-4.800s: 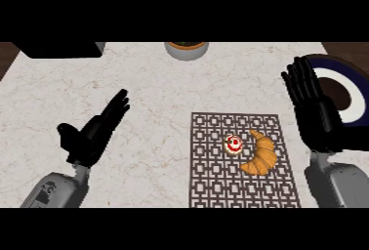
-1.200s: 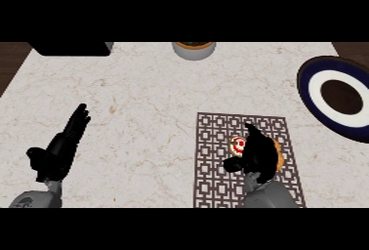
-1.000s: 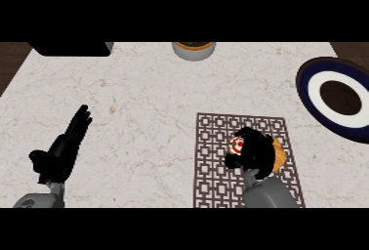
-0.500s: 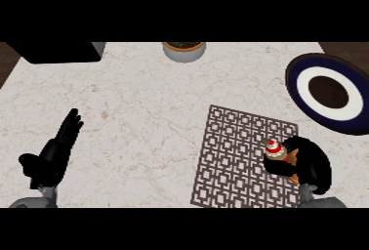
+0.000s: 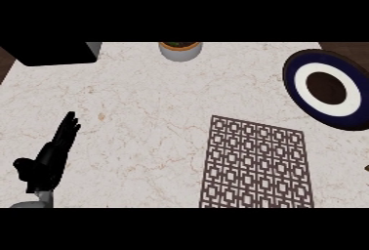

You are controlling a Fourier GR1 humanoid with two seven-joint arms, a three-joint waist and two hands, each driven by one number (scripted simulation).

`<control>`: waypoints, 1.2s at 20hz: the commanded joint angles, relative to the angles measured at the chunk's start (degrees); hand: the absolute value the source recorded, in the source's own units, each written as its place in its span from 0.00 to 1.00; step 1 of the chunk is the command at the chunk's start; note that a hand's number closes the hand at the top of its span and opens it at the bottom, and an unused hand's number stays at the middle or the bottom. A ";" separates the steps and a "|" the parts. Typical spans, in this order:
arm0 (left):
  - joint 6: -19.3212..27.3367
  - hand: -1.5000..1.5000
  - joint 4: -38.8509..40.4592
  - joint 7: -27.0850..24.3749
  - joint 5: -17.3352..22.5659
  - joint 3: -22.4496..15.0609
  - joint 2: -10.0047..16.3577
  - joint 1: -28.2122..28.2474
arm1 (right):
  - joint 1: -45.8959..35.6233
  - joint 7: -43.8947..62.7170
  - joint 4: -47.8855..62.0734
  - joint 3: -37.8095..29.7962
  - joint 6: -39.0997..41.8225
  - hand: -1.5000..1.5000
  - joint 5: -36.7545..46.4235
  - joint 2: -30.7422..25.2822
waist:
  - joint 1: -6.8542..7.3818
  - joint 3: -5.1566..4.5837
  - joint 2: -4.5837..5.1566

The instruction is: Pick the cupcake from the placemat and place it in the plate

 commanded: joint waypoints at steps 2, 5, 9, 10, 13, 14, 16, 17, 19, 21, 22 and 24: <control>0.01 0.50 -0.44 1.70 -0.60 -0.24 0.04 -2.18 | 5.91 -20.91 6.79 -11.66 -0.08 1.00 -10.67 -4.02 | 2.26 -0.20 0.36; -0.71 0.50 -2.20 4.52 -0.30 -0.91 -0.30 -3.02 | 7.07 -27.32 7.69 -16.94 1.65 1.00 -14.71 -5.05 | 2.93 -0.27 0.38; -1.11 0.50 -0.52 1.16 -0.87 -0.30 -0.85 -2.09 | 9.49 -31.64 5.32 -23.18 0.72 1.00 -17.59 -4.93 | 3.13 -0.34 0.42; -2.01 0.50 2.51 1.12 -0.85 0.35 -0.13 -5.21 | 6.12 -31.02 5.96 -23.16 -1.09 1.00 -17.22 -4.82 | 3.19 -0.35 0.53; -0.82 0.50 -0.77 3.29 -1.70 -0.43 -1.13 -3.24 | 8.64 -29.58 -1.67 -25.22 -1.42 1.00 -17.79 -3.46 | 3.42 -0.38 0.47; -2.32 0.50 -3.65 3.86 -1.16 -0.14 -0.08 -1.90 | 8.38 -28.83 -2.83 -24.66 -1.96 1.00 -16.36 -2.68 | 3.71 -0.37 0.48; -1.35 0.50 -1.29 1.98 -2.82 -0.79 -1.77 -1.67 | 4.78 -29.28 2.11 -27.41 3.66 1.00 -19.08 -8.25 | 3.84 -0.35 0.54; -1.48 0.50 0.59 1.33 -2.85 -0.01 -1.76 -3.44 | 5.92 -24.40 -4.95 -25.76 3.20 1.00 -17.39 -6.79 | 3.70 -0.39 0.56; -1.89 0.50 0.93 0.67 -3.49 0.16 -2.04 -2.88 | 3.33 -22.75 -4.64 -25.06 2.83 1.00 -15.36 -6.66 | 3.88 -0.37 0.59; -0.96 0.50 -2.56 2.36 -4.20 -1.06 -3.70 -1.39 | 0.32 -23.19 -0.99 -25.85 4.86 1.00 -15.92 -8.10 | 4.00 -0.35 0.57; -3.74 0.50 2.16 -0.47 -3.10 0.72 -2.10 -3.52 | 0.92 -19.68 -6.48 -23.75 4.38 1.00 -14.09 -7.09 | 3.87 -0.38 0.60; -2.57 0.50 -0.90 0.98 -3.71 -0.62 -3.42 -0.79 | -3.07 -15.76 -5.17 -22.32 5.42 1.00 -12.62 -10.79 | 4.24 -0.38 0.60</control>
